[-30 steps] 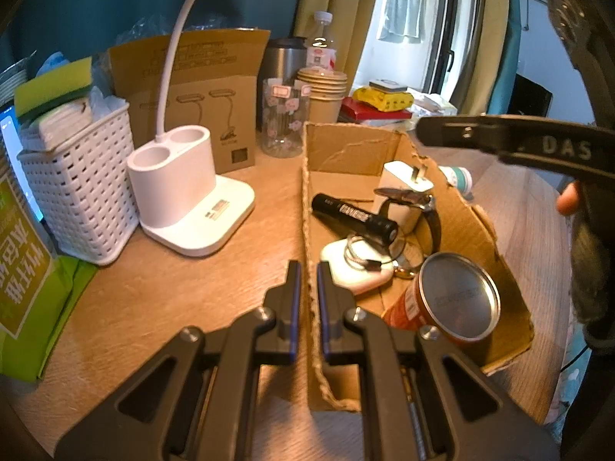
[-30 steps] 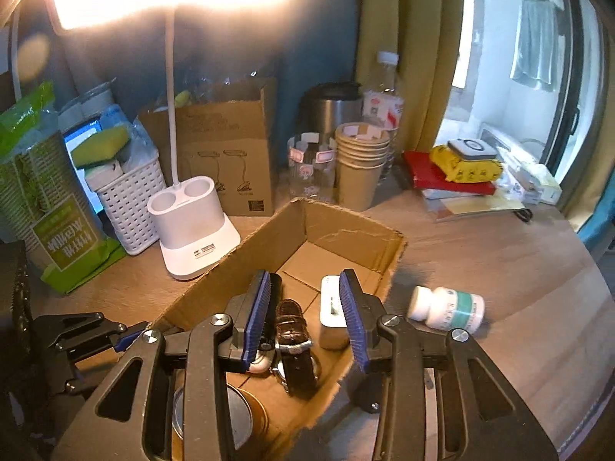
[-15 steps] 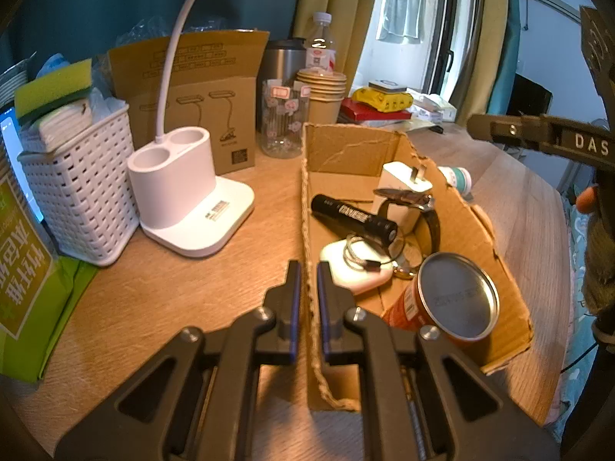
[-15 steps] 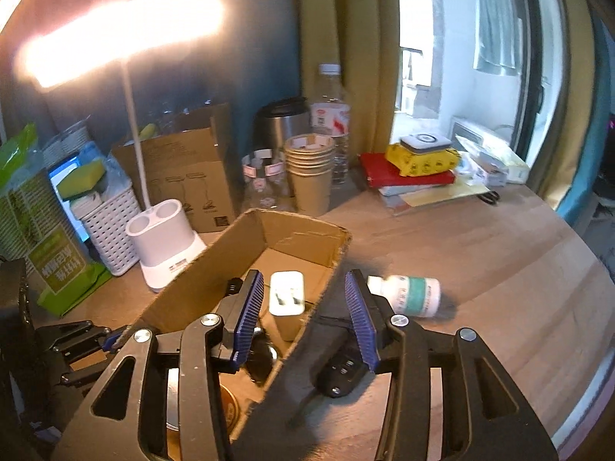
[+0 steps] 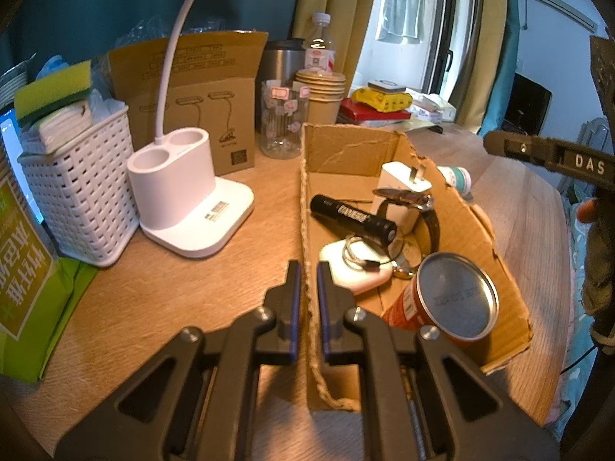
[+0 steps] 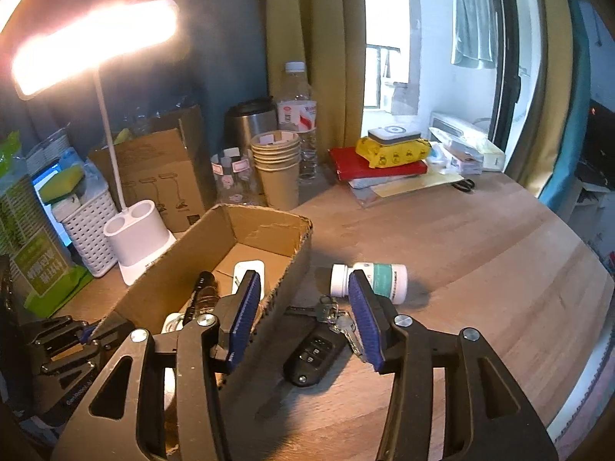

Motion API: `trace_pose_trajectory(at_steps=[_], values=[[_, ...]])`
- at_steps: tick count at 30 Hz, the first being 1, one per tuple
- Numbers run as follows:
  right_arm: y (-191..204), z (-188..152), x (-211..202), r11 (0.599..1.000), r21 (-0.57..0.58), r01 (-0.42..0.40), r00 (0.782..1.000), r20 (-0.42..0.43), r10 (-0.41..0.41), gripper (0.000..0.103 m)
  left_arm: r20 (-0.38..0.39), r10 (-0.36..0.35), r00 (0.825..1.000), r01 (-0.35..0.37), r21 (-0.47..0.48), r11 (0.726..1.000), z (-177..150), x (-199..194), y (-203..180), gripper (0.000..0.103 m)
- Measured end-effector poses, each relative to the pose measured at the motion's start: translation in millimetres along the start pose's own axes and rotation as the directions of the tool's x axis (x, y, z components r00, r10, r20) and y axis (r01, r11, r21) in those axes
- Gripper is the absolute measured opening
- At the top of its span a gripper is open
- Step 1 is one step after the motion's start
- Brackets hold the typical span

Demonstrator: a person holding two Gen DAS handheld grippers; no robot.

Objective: Organize rigid objects
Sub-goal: 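Move the right gripper to the black car key fob and grasp it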

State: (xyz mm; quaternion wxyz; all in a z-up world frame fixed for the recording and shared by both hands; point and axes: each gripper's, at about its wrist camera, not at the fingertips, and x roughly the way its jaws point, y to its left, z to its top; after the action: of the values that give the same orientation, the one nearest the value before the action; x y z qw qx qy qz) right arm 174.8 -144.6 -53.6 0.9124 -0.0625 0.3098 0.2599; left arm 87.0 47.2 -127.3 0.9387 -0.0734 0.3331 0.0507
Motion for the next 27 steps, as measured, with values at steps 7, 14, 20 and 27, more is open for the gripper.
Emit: trace_pose_trajectory(at_steps=[7, 14, 20, 27], values=[[-6.2, -11.8, 11.2, 1.000, 0.009, 0.012, 0.999, -0.032, -0.012, 0.055, 0.000, 0.000, 1.000, 0.000, 0.000, 1.000, 0.0, 0.1, -0.1, 0.009], [-9.9, -25.0, 25.0, 1.000, 0.016, 0.015, 0.997, -0.073, -0.014, 0.055, -0.001, 0.000, 1.000, 0.000, 0.000, 1.000, 0.0, -0.1, 0.2, 0.009], [-12.3, -37.5, 38.3, 0.999, 0.015, 0.032, 0.993, -0.114, -0.030, 0.055, 0.000, 0.000, 1.000, 0.000, 0.000, 1.000, 0.0, 0.1, -0.1, 0.009], [-13.7, -48.9, 55.5, 1.000, 0.009, 0.027, 0.985, -0.169, -0.025, 0.055, 0.000, 0.000, 1.000, 0.000, 0.001, 1.000, 0.2, -0.3, 0.0, 0.009]])
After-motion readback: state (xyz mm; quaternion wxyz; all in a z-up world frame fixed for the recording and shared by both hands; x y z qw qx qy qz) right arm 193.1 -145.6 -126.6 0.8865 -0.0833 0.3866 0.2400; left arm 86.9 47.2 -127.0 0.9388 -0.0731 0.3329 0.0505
